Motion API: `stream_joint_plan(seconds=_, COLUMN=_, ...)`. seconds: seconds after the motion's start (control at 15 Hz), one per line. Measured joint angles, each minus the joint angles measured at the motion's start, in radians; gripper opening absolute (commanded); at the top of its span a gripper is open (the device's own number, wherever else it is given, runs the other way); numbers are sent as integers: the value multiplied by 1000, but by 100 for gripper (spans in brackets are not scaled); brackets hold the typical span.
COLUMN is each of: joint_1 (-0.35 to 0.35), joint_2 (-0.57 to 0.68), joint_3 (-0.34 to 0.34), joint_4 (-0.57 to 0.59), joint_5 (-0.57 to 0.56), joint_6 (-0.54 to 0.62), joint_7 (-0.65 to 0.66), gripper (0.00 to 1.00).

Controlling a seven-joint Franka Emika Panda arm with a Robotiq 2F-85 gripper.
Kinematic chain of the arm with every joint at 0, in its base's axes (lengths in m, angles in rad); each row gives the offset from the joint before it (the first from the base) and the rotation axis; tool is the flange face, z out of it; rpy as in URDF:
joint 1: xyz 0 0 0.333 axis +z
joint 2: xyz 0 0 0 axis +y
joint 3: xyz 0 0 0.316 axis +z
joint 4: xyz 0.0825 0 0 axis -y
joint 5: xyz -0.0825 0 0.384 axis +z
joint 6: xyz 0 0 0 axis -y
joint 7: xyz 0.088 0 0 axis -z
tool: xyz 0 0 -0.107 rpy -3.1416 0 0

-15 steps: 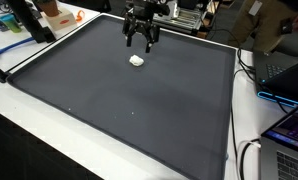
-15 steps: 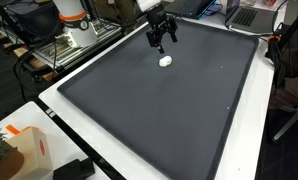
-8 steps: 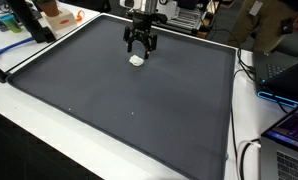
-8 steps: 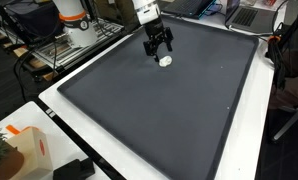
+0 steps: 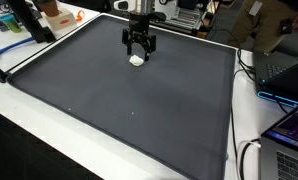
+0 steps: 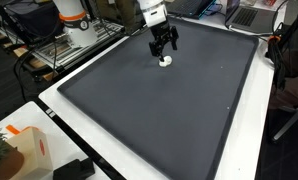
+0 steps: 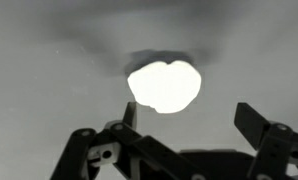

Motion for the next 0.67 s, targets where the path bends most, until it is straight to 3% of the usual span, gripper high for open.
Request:
stream_joint_plan(seconds=0.2, joint_1=88, joint_2=-40, joint_3=-114, joint_4=4, joint_5=-128, joint_6=-37, joint_7=120, gripper=100)
stream_joint_plan(seconds=0.67, joint_1=97, joint_2=-55, joint_3=-124, joint_4=-1, joint_5=-132, joint_6=-46, joint_7=123, gripper=100)
